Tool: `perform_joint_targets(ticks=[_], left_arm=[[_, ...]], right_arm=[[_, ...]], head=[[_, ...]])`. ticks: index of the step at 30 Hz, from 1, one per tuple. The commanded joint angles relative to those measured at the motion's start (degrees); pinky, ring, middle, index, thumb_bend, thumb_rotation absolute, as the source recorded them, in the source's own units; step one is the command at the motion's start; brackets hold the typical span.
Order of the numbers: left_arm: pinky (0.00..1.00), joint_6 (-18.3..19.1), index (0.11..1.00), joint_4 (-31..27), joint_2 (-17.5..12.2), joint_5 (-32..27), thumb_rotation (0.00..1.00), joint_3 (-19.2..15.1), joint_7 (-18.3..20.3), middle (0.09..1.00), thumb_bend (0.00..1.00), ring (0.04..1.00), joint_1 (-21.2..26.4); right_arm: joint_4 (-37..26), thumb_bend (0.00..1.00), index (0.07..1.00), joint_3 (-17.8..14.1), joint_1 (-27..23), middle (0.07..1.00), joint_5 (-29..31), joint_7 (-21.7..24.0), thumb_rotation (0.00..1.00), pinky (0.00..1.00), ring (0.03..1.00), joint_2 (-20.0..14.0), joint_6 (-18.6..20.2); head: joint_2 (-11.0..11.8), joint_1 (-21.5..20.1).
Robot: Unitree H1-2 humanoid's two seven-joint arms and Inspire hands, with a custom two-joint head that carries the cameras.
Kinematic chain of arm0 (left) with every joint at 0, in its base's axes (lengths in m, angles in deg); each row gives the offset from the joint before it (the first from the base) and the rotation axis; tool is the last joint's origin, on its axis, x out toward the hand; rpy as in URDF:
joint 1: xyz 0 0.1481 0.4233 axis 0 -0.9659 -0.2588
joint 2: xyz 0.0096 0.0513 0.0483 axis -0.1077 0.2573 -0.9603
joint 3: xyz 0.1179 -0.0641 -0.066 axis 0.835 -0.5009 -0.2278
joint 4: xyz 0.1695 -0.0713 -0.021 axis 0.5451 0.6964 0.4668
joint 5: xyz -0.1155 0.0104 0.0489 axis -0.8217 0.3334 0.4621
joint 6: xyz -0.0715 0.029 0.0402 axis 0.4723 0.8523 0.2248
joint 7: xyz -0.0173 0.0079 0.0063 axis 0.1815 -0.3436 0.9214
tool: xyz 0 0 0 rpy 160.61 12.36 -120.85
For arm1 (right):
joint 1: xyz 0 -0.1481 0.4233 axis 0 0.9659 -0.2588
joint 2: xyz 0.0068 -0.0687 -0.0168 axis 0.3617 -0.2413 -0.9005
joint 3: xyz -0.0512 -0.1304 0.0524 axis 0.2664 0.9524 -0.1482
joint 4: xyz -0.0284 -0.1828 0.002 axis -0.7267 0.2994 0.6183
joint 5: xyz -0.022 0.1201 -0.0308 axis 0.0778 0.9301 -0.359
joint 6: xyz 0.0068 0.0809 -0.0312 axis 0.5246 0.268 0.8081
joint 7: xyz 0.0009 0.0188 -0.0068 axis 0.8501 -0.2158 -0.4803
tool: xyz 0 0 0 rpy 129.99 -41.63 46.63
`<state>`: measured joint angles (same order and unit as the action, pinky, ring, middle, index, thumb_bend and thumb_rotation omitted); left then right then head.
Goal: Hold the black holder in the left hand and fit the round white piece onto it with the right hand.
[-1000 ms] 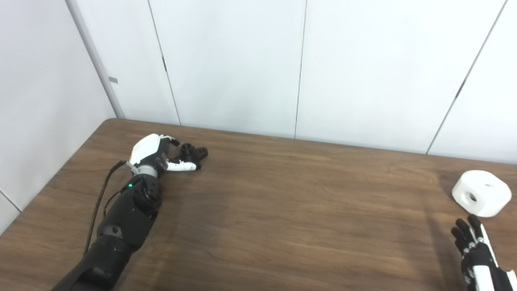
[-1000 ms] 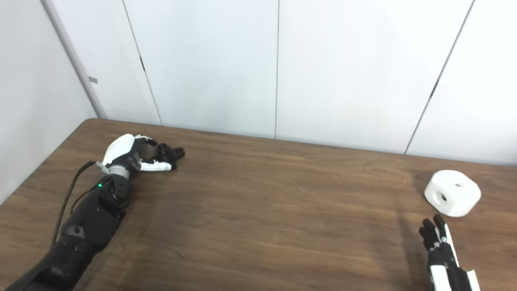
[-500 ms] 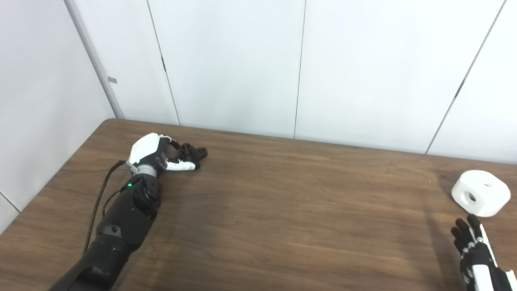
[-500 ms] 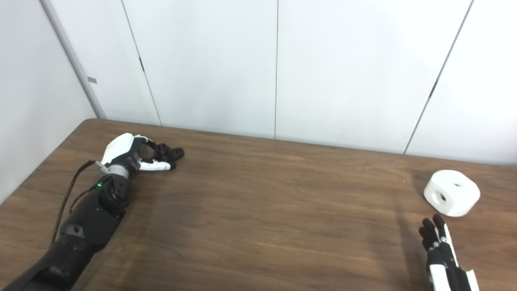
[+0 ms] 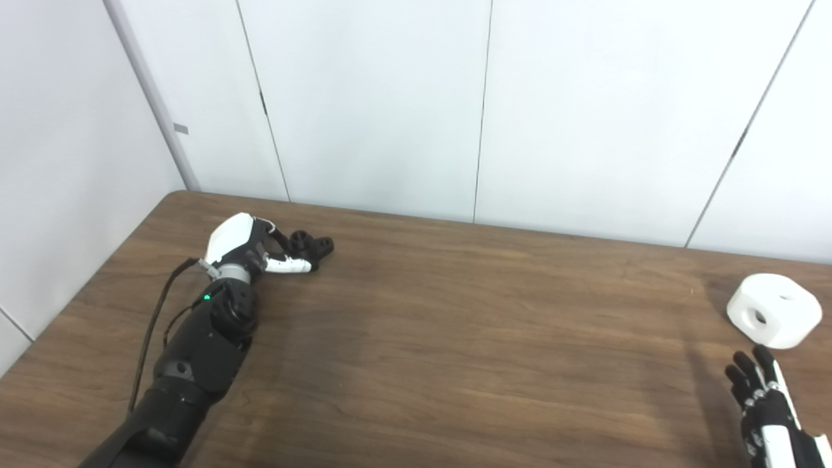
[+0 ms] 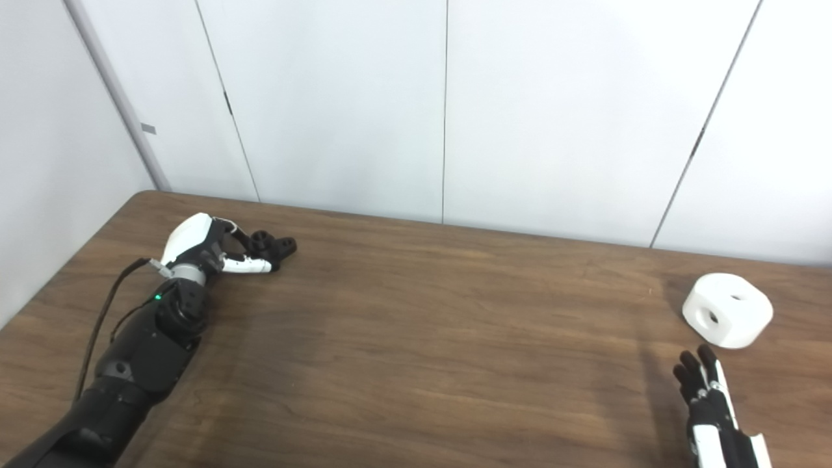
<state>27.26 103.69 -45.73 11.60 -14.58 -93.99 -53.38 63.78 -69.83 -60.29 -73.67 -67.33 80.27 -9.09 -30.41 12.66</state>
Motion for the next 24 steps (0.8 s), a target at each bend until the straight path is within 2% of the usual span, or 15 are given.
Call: perform_joint_targets(ticks=[1, 7, 14, 24], left_arm=[[0.89, -2.7, 0.486, 0.3, -1.2, -0.1, 0.07, -0.2, -1.8, 0.823, 0.54, 0.921, 2.0], [0.81, -5.9, 0.482, 2.2, -1.5, 0.2, 0.05, 0.3, -3.0, 0.770, 0.52, 0.867, 2.6], [0.80, -6.9, 0.482, 2.2, -2.1, 0.4, 0.04, 1.0, -2.2, 0.762, 0.52, 0.853, 2.8], [0.79, -4.1, 0.484, -8.5, -3.7, 1.3, 0.05, 2.0, 3.9, 0.777, 0.52, 0.855, -0.5]], right_arm=[[-0.8, 0.45, 0.994, 0.0, -0.2, 0.957, 0.3, -0.4, 0.90, 1.00, 0.948, 0.5, -1.1], [-0.6, 0.47, 1.000, -0.1, -0.3, 0.962, 1.5, -0.3, 0.89, 1.00, 0.952, 0.3, -1.0], [-1.5, 0.48, 0.996, -0.1, -0.2, 0.959, 1.3, -0.9, 0.89, 1.00, 0.949, 0.6, 0.0], [-1.3, 0.47, 0.997, 0.0, -0.5, 0.962, 1.4, -1.0, 0.89, 1.00, 0.953, 1.0, -0.2]], head=[[-0.1, -0.3], [-0.1, -0.6], [-0.2, -1.0], [-0.3, -2.0]])
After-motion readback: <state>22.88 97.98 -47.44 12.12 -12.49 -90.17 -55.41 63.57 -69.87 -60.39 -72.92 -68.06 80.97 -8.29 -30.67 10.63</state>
